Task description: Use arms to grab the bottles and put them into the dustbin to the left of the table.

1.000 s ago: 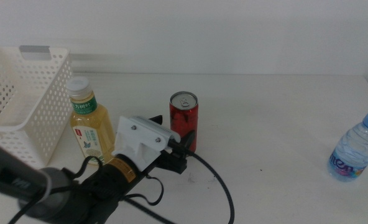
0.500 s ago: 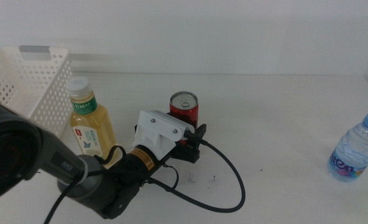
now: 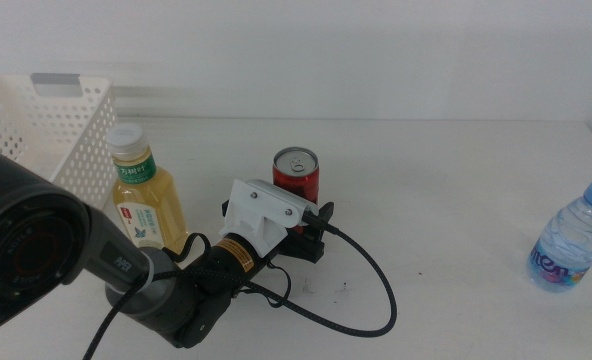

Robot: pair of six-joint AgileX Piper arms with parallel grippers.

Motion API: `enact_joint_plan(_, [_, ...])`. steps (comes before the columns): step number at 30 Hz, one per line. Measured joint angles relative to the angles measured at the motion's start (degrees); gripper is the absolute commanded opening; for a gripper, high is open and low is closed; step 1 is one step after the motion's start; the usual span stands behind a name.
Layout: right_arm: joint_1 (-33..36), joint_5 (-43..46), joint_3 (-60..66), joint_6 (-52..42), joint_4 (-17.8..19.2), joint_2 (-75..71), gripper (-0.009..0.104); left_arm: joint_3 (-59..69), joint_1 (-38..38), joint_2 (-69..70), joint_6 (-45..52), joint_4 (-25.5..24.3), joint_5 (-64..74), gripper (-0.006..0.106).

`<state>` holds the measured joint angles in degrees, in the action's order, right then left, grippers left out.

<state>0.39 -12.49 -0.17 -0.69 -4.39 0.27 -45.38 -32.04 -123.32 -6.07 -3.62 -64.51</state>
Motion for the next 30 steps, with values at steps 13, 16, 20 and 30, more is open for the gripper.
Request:
enact_joint_plan(13, [0.0, 0.0, 0.0, 0.0, 0.0, 0.0, 0.085, -0.1, 0.0, 0.0, 1.5, -0.6, 0.1, 0.038])
enact_joint_plan(16, [0.0, 0.0, 0.0, 0.0, 0.0, 0.0, 0.085, -0.1, 0.0, 0.0, 1.5, -1.1, 0.1, 0.035])
enact_joint_plan(20, [0.0, 0.0, 0.0, 0.0, 0.0, 0.0, 0.085, 0.3, 0.0, 1.7, 1.6, -1.8, 1.7, 0.035])
enact_joint_plan(30, [0.0, 0.0, 0.0, 0.0, 0.0, 0.0, 0.085, 8.5, 0.0, 15.7, 4.4, -0.5, 6.8, 0.035])
